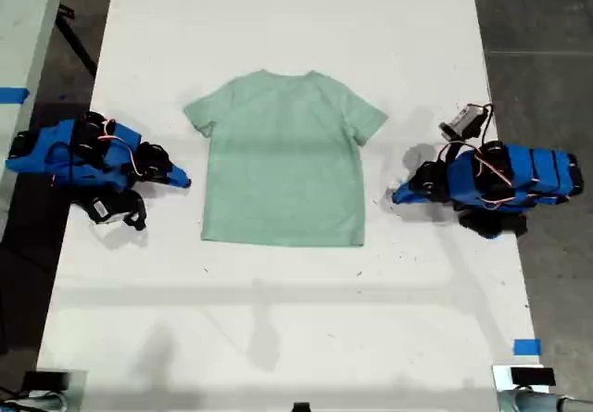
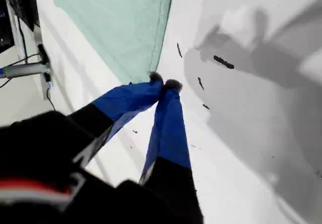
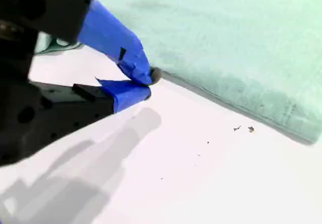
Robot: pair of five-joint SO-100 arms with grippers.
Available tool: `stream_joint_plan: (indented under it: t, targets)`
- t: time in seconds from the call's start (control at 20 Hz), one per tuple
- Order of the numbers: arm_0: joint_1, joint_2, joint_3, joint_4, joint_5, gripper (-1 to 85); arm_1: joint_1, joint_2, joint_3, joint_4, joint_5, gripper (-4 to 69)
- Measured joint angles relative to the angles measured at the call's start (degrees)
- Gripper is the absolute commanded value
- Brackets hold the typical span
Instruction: Fold t-shirt
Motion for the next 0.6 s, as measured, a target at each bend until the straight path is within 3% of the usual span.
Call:
stream_joint_plan:
  t: [0.2, 0.6]
  targets:
    - [2.5, 0.0, 0.0, 0.0, -3.9, 0.0, 3.8, -0.4, 0.0, 0.0, -8.4, -1.7]
    - [2.0, 0.0, -0.1, 0.0, -4.3, 0.0, 3.9, 0.1, 0.0, 0.0, -9.5, -1.6]
